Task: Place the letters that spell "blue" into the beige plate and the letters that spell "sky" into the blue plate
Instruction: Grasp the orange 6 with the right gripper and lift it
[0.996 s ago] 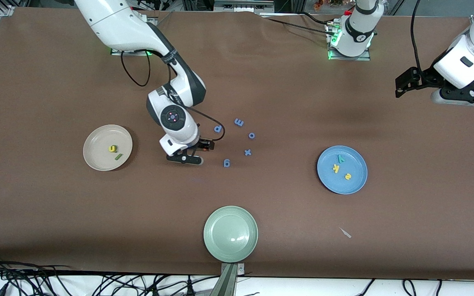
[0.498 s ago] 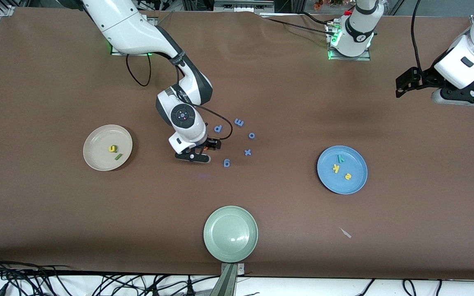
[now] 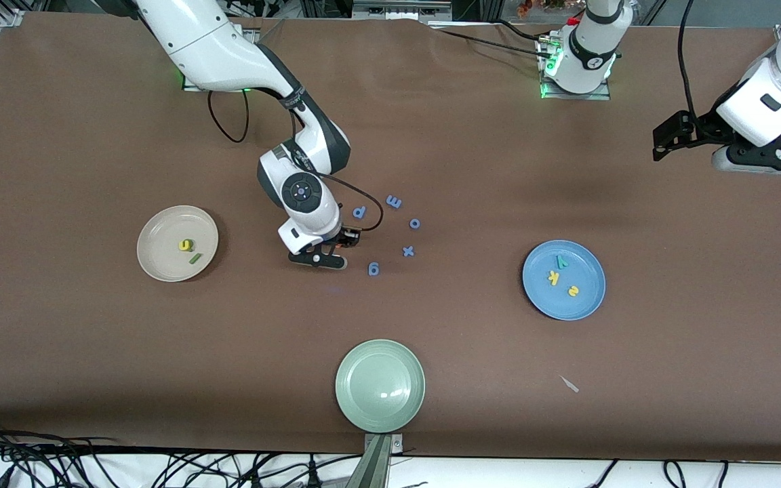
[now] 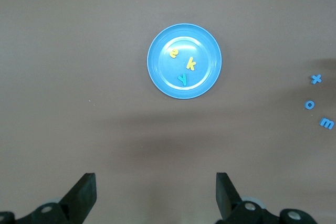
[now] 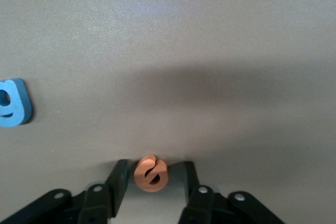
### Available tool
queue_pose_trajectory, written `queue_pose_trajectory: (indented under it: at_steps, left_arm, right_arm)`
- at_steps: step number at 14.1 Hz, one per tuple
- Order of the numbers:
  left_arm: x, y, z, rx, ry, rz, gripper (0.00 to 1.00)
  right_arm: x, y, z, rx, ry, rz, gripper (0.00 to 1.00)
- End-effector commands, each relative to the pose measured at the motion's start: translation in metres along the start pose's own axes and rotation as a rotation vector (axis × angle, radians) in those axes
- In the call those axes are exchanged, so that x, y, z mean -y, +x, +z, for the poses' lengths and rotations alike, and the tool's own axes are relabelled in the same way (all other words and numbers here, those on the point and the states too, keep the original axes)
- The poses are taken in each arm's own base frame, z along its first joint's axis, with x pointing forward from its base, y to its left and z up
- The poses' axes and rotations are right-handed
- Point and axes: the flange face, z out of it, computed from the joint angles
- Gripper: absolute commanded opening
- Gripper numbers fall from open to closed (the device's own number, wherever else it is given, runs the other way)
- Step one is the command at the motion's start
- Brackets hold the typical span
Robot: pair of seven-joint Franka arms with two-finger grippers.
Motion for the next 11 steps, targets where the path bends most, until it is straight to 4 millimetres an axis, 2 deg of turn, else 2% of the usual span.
queue_pose_trajectory:
  at_steps: [1, 2, 5, 8, 11]
  left_arm:
    - [0.002, -0.001, -0.004, 0.006, 0.006, 0.004, 1.00]
    - [0.002, -0.001, -0.003, 0.012, 0.006, 0.004, 1.00]
    - [0.003, -0.002, -0.003, 0.017, 0.006, 0.003, 1.00]
    - [0.007, -0.002, -0.003, 0.020, 0.006, -0.005, 1.00]
    - [0.008, -0.002, -0.002, 0.024, 0.006, -0.007, 1.00]
  right_arm:
    - [0.005, 0.001, 0.007, 0.000, 0.003, 0.012, 0.29]
    - [0.005, 0.002, 0.005, -0.002, 0.004, 0.013, 0.23]
    - [-0.001, 0.016, -0.012, -0.012, 0.020, 0.022, 0.15]
    - [-0.035, 0.040, -0.045, 0.007, -0.004, 0.002, 0.15]
    - [-0.089, 0.063, -0.071, 0.053, -0.084, -0.076, 0.15]
